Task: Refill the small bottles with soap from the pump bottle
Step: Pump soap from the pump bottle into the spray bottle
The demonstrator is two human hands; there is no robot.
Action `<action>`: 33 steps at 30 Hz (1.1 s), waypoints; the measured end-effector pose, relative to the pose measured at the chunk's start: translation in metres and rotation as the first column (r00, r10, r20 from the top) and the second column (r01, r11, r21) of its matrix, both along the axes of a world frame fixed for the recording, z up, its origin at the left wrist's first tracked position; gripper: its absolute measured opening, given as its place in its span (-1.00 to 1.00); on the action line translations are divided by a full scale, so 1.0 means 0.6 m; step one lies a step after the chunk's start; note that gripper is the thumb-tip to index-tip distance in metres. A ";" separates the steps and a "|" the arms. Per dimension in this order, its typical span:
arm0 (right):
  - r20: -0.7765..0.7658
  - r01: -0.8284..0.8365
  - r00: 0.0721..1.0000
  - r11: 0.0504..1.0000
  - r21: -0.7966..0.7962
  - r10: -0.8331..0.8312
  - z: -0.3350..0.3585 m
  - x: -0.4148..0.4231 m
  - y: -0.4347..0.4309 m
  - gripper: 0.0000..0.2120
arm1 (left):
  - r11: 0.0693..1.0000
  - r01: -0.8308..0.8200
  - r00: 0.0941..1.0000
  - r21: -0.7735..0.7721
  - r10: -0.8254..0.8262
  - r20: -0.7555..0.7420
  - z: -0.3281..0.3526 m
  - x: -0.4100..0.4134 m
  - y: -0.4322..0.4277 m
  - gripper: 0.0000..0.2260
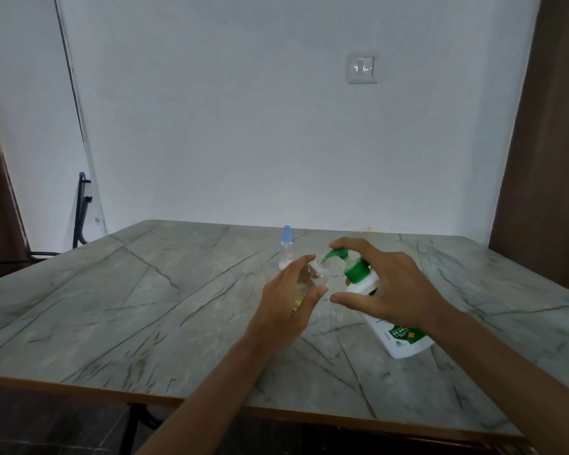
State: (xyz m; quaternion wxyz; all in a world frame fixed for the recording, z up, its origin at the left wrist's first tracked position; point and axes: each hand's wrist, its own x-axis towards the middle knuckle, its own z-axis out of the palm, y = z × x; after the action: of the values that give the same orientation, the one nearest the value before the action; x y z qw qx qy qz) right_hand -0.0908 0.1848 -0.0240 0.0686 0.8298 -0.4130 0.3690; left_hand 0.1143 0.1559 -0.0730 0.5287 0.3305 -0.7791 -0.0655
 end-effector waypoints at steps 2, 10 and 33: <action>-0.012 0.007 1.000 1.000 -0.004 -0.007 0.002 0.001 0.002 -0.34 | 1.000 -0.006 1.000 0.013 0.006 0.005 0.002 0.000 0.003 -0.56; -0.028 0.008 1.000 1.000 0.002 -0.008 0.004 -0.002 0.001 -0.29 | 1.000 -0.026 0.999 0.011 0.025 0.020 0.006 0.000 0.003 -0.54; 0.043 -0.048 0.998 0.996 0.081 0.045 0.008 -0.004 -0.001 -0.31 | 0.999 -0.015 1.000 -0.040 0.016 0.012 -0.001 -0.006 -0.004 -0.59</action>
State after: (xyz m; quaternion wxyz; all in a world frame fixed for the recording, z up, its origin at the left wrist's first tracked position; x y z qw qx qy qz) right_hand -0.0931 0.1842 -0.0191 0.0176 0.8336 -0.4095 0.3703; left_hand 0.1109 0.1533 -0.0737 0.5309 0.3264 -0.7809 -0.0437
